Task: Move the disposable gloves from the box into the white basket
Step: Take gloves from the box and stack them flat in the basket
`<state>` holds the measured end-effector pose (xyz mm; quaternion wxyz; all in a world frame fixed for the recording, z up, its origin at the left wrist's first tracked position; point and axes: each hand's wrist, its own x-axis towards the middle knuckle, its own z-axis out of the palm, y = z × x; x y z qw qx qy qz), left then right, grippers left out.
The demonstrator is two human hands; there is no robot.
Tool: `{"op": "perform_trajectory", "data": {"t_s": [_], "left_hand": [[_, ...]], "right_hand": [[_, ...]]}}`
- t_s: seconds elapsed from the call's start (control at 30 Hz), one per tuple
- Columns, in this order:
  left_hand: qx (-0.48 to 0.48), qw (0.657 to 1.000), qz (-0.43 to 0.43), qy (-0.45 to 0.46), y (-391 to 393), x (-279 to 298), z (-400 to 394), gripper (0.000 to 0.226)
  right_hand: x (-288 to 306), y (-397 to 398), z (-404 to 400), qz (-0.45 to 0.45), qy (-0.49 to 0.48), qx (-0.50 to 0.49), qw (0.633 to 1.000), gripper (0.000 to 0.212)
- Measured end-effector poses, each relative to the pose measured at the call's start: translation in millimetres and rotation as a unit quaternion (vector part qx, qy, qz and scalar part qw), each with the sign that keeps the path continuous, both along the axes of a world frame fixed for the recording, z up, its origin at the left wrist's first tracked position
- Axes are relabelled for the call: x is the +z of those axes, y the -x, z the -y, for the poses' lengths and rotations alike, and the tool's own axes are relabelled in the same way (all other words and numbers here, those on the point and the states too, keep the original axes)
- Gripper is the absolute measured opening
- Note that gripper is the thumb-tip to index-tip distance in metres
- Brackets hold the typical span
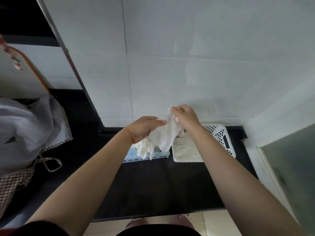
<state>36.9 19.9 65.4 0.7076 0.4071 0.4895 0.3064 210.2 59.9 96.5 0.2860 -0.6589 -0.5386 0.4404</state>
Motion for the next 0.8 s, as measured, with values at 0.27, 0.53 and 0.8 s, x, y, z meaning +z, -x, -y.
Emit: {"op": "perform_trajectory", "data": {"t_s": [0.27,0.53,0.8], "left_hand": [[0.19,0.976,0.041,0.103,-58.7,-6.1,-22.1,0.008],[0.192,0.969,0.101,0.116,-101.2,13.9,-29.4,0.01],[0.166,0.972,-0.163,-0.046,-111.4,10.7,-30.0,0.026]], "right_hand": [[3.2,-40.7,23.4,0.088,-0.038,0.172,0.98,0.056],[-3.2,-78.8,28.6,0.279,-0.187,0.165,0.928,0.023],[13.6,-98.5,12.9,0.183,-0.124,0.089,0.971,0.013]]}}
